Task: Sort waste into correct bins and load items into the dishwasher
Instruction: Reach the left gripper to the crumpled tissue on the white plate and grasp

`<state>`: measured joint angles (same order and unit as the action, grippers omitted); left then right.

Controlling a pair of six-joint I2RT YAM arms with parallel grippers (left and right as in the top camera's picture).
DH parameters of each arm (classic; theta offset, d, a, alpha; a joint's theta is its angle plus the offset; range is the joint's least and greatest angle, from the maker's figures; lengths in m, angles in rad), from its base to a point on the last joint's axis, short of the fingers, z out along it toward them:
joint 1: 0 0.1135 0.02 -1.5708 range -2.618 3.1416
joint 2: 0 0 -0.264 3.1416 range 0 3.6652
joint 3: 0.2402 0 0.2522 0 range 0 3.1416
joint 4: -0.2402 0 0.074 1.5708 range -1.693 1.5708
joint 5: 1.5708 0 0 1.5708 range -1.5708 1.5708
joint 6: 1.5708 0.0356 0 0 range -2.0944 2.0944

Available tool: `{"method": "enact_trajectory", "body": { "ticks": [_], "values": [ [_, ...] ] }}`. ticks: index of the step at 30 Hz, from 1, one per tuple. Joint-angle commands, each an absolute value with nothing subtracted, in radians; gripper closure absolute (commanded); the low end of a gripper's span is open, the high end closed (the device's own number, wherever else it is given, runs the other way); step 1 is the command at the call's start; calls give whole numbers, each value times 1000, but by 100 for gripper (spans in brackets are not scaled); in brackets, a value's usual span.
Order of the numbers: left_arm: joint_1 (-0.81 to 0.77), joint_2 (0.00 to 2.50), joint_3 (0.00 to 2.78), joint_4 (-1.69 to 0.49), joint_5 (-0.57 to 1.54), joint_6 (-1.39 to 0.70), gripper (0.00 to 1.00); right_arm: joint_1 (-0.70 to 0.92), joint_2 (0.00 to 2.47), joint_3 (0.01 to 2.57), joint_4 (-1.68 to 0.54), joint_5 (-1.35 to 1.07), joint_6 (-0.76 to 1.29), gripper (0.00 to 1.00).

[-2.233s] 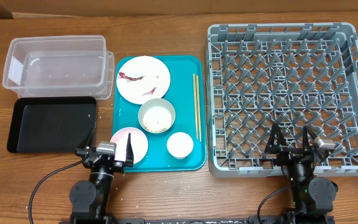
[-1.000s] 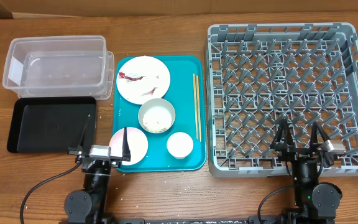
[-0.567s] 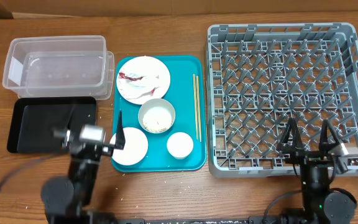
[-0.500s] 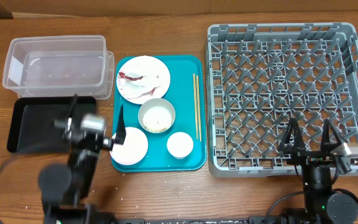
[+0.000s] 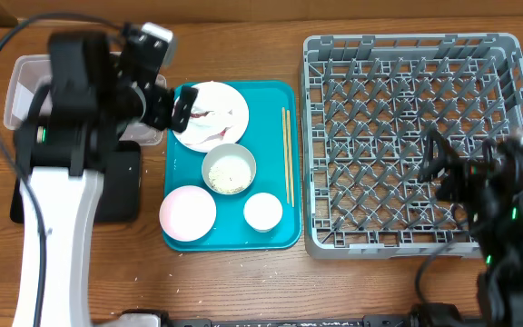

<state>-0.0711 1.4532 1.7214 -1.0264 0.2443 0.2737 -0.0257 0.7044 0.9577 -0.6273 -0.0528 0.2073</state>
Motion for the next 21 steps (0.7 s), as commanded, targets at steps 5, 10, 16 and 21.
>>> {"method": "enact_trajectory", "body": {
  "ticks": [5,10,16,21],
  "values": [
    [-128,1690,1975,-1166,244,291,0,-28,1021,1203,-810,-145,201,0],
    [-131,1797,1970,-1181,337,191,0,-28,1157,1203,-815,-262,209,0],
    [-138,1945,1970,-1148,294,-23,5,-28,1202,1203,-816,-338,208,0],
    [-183,2077,1970,-1157,17,-344,7,-28,1202,1203,-812,-339,208,0]
  ]
}}
